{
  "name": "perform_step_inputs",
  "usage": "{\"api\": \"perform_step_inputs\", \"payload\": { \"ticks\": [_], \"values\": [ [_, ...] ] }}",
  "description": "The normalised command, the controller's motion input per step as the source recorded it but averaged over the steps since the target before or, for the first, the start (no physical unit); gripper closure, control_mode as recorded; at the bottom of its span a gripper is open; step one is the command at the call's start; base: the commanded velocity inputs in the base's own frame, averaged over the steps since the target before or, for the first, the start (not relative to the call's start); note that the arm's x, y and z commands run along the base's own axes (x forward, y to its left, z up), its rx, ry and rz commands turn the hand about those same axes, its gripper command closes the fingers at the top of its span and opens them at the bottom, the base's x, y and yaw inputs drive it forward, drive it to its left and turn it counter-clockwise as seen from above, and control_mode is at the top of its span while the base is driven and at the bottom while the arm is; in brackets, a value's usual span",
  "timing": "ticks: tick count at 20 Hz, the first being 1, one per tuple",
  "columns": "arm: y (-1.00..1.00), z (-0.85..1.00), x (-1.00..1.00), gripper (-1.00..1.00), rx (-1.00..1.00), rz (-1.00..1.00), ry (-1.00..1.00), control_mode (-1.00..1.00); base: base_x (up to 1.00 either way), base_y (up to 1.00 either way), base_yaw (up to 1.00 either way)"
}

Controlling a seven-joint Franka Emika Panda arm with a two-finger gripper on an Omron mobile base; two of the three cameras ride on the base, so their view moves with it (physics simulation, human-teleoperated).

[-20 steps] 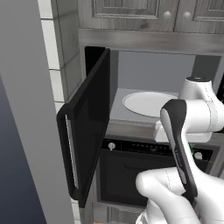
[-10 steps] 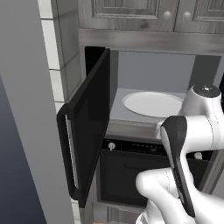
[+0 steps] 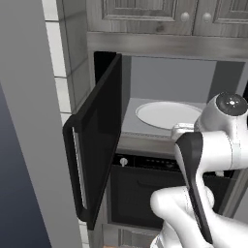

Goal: Place the sponge inside the microwave to prepare for sanitizing.

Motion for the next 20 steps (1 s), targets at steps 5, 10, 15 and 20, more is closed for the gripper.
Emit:
{"api": "perform_step_inputs", "payload": {
  "ticks": [5,10,15,20],
  "values": [
    [-0.18,0.27,0.52,1.0,-0.01,-0.07,-0.03,-1.0,0.0,0.0,0.0],
    [-0.21,0.1,0.56,1.0,0.0,-0.06,0.0,-1.0,0.0,0.0,0.0],
    [-0.15,-0.02,0.69,1.0,0.0,-0.03,0.0,-1.0,0.0,0.0,0.0],
    [-0.14,-0.03,0.81,1.0,0.0,0.0,0.0,-1.0,0.0,0.0,0.0]
  ]
}}
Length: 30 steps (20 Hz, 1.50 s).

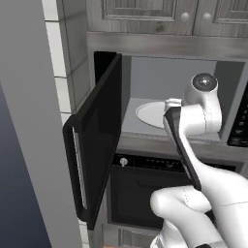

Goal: Place the sponge inside the microwave to prepare for sanitizing.

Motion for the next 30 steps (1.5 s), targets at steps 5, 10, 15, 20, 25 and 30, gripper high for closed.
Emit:
{"api": "perform_step_inputs", "payload": {
  "ticks": [5,10,15,20,25,30],
  "values": [
    [-0.22,-0.14,0.63,1.0,0.0,0.0,0.0,-1.0,0.0,0.0,0.0],
    [-0.01,-0.25,0.37,1.0,0.0,0.0,-0.01,-1.0,0.0,0.0,0.0],
    [-0.12,-0.05,0.18,1.0,0.0,0.0,0.0,-1.0,0.0,0.0,0.0],
    [-0.1,-0.28,0.12,1.0,0.05,0.02,0.01,-1.0,0.0,0.0,0.0],
    [-0.06,-0.24,0.25,1.0,0.03,0.03,0.0,-1.0,0.0,0.0,0.0],
    [-0.01,-0.23,0.28,1.0,0.04,0.03,0.0,-1.0,0.0,0.0,0.0]
  ]
}}
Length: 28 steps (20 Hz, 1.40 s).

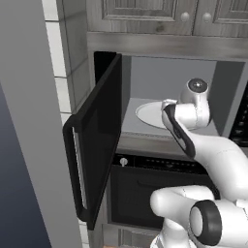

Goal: Place the sponge inside the microwave to prepare for sanitizing.

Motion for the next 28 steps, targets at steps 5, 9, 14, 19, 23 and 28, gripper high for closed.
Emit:
{"api": "perform_step_inputs", "payload": {
  "ticks": [5,9,14,19,23,28],
  "values": [
    [0.0,-0.21,0.26,-1.0,0.02,0.02,0.0,-1.0,0.0,0.0,0.0],
    [0.0,-0.17,0.25,-1.0,0.0,0.02,0.0,-1.0,0.0,0.0,0.0],
    [0.0,-0.14,0.24,-1.0,0.0,0.03,0.0,-1.0,0.0,0.0,0.0],
    [0.0,-0.02,0.17,-1.0,0.0,0.01,0.0,-1.0,0.0,0.0,0.0],
    [0.0,0.13,-0.05,-1.0,0.0,0.0,0.0,-1.0,0.0,0.0,0.0],
    [0.11,0.29,-0.51,-1.0,-0.02,0.0,-0.06,-1.0,0.0,0.0,0.0]
  ]
}}
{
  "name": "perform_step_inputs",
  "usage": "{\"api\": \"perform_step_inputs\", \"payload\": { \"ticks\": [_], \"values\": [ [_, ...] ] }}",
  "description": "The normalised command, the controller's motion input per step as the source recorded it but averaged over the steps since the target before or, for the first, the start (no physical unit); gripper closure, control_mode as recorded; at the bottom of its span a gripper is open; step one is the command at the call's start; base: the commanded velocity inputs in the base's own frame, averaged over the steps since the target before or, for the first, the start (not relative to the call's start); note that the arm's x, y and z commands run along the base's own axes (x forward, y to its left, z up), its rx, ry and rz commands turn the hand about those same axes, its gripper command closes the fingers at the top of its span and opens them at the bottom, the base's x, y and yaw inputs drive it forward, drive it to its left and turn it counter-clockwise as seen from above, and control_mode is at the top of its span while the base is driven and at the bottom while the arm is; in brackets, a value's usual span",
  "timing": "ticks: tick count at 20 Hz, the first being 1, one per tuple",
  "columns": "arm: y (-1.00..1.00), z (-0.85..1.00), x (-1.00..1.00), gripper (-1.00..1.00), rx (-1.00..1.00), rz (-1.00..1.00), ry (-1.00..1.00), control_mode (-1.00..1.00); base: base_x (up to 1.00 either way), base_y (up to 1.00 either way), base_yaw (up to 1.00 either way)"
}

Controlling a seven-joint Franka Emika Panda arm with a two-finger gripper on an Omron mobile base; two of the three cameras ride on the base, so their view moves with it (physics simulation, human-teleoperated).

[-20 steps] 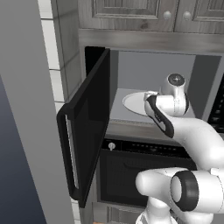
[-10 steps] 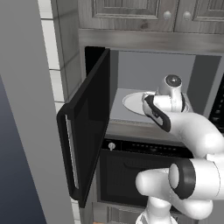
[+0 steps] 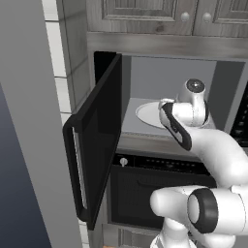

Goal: Place the sponge inside the microwave to prepare for sanitizing.

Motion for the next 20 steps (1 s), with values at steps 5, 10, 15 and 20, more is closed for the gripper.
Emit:
{"api": "perform_step_inputs", "payload": {
  "ticks": [5,10,15,20],
  "values": [
    [0.21,0.36,-0.96,-1.0,-0.04,0.0,-0.13,-1.0,0.0,0.0,0.0],
    [0.11,0.31,-1.0,-1.0,-0.02,0.0,-0.04,-1.0,0.0,0.0,0.0],
    [0.05,0.37,-0.95,-1.0,0.0,0.0,0.0,-1.0,0.0,0.0,0.0],
    [0.13,0.44,-0.87,-1.0,0.0,0.0,0.0,-1.0,0.0,0.0,0.0]
  ]
}}
